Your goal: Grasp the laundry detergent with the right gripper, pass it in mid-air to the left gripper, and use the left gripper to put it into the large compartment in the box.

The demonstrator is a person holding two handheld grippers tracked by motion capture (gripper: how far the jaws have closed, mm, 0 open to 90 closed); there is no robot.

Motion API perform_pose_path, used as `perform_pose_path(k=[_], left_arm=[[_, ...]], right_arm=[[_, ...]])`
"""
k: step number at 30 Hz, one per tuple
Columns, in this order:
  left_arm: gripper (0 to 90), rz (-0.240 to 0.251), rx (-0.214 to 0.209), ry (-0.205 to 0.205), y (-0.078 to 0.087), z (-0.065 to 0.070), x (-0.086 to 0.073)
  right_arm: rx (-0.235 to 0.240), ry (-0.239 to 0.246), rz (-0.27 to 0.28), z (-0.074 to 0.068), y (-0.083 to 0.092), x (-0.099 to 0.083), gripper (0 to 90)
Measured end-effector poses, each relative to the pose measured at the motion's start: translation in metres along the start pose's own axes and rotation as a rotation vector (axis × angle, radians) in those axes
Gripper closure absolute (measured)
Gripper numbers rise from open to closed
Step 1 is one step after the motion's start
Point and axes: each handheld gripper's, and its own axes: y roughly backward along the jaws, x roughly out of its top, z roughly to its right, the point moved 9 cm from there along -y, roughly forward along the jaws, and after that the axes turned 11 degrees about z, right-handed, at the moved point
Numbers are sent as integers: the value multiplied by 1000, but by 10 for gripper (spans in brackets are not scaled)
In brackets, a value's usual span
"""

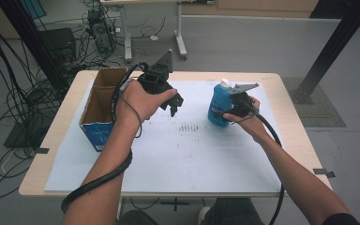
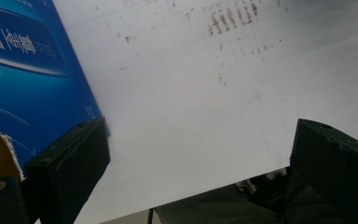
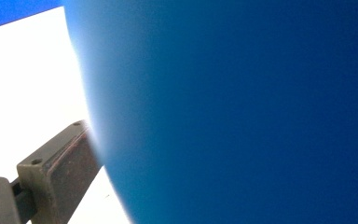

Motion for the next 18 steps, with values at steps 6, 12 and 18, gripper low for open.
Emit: perform_pose_path(k=[6,12,18], left_arm=[[52,-1,0,-5,1,-1,0],[52,-1,1,-2,1,-2,0],[52,1,1,0,1,-1,0]], right_arm=[[-1,1,2,0,0,0,24],[0,3,1,-1,0,1,24],[1,5,4,-1,0,1,24]])
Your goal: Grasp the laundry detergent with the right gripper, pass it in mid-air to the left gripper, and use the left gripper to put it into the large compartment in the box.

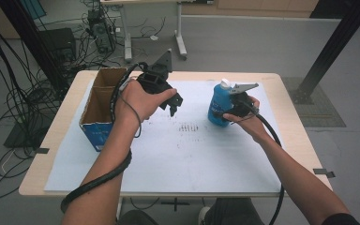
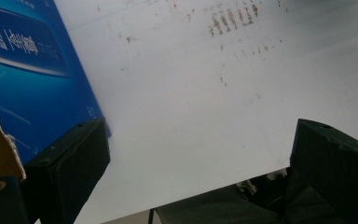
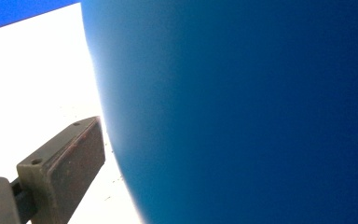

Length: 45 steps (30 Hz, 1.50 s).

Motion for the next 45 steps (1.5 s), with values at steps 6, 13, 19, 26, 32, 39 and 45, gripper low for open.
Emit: perform_pose_path(k=[6,13,19,26,32,39,45], left_arm=[[52,0,0,-5,1,0,0],[52,4,-1,-4,1,0,0],[51,4,0,-1,2,-1,0],[52,5,1,-3,3,-1,0],[51,2,1,-1,3,-1,0],[52,6,2,-2,4,-1,0],[52,4,3,-3,4,0,0]], right_arm=[[3,5,3,-1,0,1,24],[4,6,4,-2,0,2,24],[7,3,2,-3,-1,1,24],[7,3,2,-3,-1,2,24],[10,7,1,-3,-1,2,24],[12,10,1,-4,-1,2,25],[16,10,-2,-5,-1,2,27]])
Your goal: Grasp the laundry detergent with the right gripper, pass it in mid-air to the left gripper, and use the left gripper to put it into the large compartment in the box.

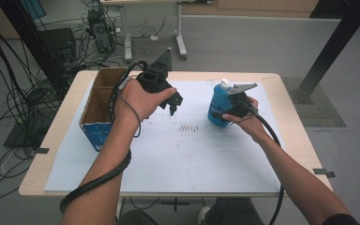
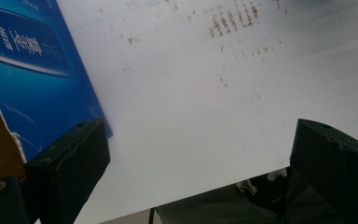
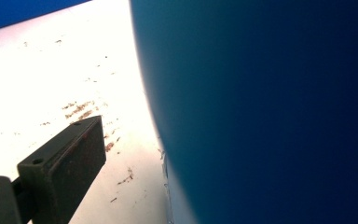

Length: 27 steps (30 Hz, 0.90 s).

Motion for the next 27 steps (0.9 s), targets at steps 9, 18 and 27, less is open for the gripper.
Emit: perform_pose_path(k=[9,18,27], left_arm=[[52,5,-1,3,0,0,1],[52,5,1,4,0,0,1],[52,4,-2,0,-1,0,1]], right_arm=[[2,2,-3,0,0,0,30],[0,0,-1,0,0,0,31],[-2,2,-1,0,0,0,32]])
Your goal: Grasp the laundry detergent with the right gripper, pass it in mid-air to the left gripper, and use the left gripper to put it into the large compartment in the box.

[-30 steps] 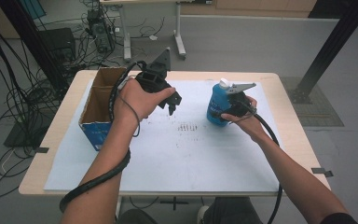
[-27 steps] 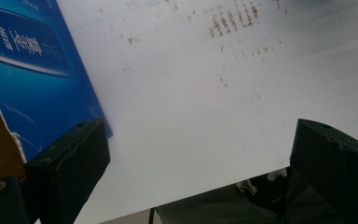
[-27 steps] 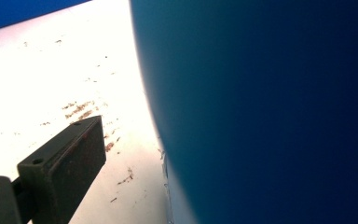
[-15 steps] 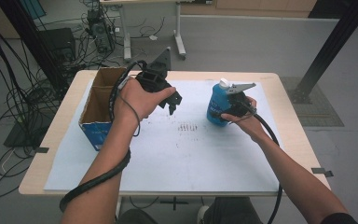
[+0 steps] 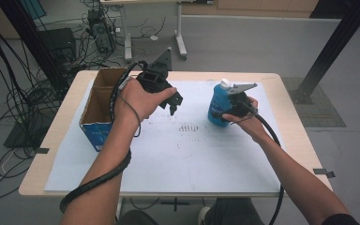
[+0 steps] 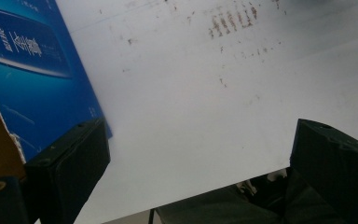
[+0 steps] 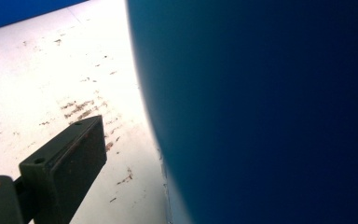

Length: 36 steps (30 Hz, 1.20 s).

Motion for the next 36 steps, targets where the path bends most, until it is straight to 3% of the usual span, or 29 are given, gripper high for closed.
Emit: perform_pose_path(k=[10,36], left_arm=[[52,6,0,5,1,0,0],[52,2,0,2,2,0,-1]], right_arm=[[-3,5,-1,1,0,0,62],[-19,37,14,4,3,2,290]])
